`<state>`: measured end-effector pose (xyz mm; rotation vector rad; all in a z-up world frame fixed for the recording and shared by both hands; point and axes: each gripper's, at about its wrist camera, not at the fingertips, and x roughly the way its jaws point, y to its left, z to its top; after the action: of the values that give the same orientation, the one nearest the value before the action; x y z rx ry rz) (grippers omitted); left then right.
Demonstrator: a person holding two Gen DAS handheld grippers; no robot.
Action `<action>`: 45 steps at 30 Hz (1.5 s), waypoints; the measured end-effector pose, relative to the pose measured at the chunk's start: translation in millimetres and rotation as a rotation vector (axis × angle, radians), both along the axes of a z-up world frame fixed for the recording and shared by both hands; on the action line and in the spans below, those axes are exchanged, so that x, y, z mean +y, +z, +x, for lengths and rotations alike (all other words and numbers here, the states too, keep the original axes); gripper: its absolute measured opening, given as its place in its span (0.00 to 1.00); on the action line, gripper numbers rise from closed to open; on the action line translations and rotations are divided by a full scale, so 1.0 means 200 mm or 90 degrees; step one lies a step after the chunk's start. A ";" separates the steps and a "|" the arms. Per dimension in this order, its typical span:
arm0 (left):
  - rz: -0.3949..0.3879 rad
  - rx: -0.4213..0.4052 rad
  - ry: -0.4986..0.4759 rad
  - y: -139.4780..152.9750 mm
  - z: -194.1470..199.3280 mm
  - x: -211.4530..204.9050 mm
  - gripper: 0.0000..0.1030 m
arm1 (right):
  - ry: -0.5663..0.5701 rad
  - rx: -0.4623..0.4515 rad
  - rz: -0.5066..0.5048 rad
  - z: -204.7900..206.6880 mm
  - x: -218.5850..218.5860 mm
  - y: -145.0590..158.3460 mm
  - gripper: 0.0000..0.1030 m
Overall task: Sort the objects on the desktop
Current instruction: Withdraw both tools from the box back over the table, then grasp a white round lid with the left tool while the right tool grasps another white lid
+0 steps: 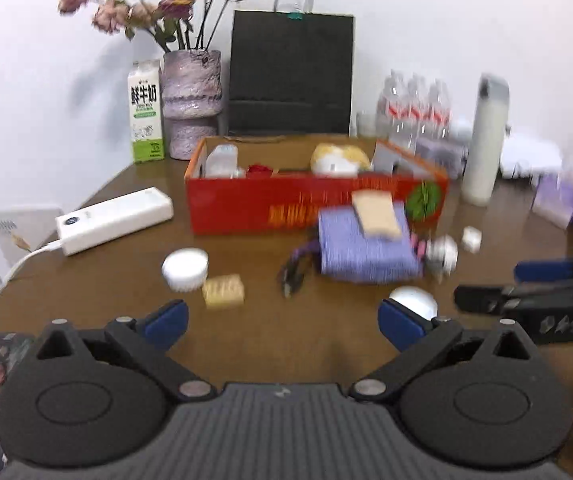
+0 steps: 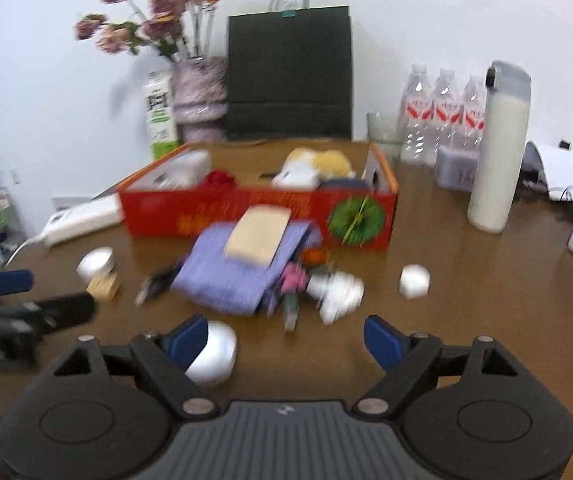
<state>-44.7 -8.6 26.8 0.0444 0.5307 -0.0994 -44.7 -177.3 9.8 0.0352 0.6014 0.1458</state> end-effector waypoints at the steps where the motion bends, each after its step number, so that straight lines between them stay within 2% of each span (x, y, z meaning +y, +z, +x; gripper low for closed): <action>1: 0.005 0.005 -0.016 -0.02 -0.03 -0.02 1.00 | 0.004 -0.005 0.013 -0.04 -0.01 -0.03 0.85; 3: 0.019 -0.006 -0.057 -0.05 -0.07 -0.03 1.00 | -0.006 -0.007 0.026 -0.10 -0.01 -0.07 0.87; 6: 0.054 -0.022 -0.046 -0.08 -0.06 -0.05 1.00 | -0.014 -0.008 0.041 -0.14 -0.02 -0.12 0.86; 11: 0.025 0.026 -0.040 -0.11 -0.01 -0.02 1.00 | -0.012 -0.011 0.092 -0.15 -0.07 -0.13 0.86; 18: 0.039 0.035 -0.033 -0.14 -0.04 -0.04 1.00 | -0.002 -0.014 0.067 -0.16 -0.03 -0.14 0.86; 24: 0.043 0.044 -0.033 -0.14 -0.03 -0.05 1.00 | 0.000 -0.012 0.072 -0.16 -0.03 -0.14 0.86; 30: 0.023 0.017 -0.026 -0.11 -0.04 -0.01 1.00 | -0.021 0.006 0.052 -0.13 -0.02 -0.12 0.86; 34: 0.014 -0.009 0.013 -0.05 0.07 0.09 1.00 | 0.010 0.003 0.040 -0.07 0.04 -0.09 0.85; 36: 0.016 0.006 0.061 -0.04 0.18 0.16 1.00 | 0.031 0.006 0.031 -0.02 0.09 -0.10 0.83; 39: -0.036 0.055 0.096 -0.05 0.36 0.27 0.89 | 0.044 0.020 0.024 0.07 0.16 -0.11 0.75; 40: -0.047 0.063 0.099 -0.06 0.41 0.29 0.89 | 0.048 0.030 0.024 0.10 0.17 -0.12 0.72; 41: -0.048 0.066 0.112 -0.06 0.46 0.30 0.89 | 0.049 0.036 0.019 0.13 0.19 -0.12 0.66; 43: -0.045 0.068 0.134 -0.07 0.54 0.31 0.86 | 0.056 0.038 0.003 0.17 0.21 -0.13 0.62; 44: -0.048 0.076 0.133 -0.08 0.56 0.33 0.78 | 0.057 0.040 -0.004 0.18 0.22 -0.13 0.59; 45: -0.054 0.096 0.128 -0.10 0.60 0.34 0.65 | 0.059 0.042 -0.008 0.20 0.23 -0.12 0.58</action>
<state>75.5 59.3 7.3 -0.1004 0.6777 0.0718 -5.3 -132.1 -15.0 0.0004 0.6698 0.2321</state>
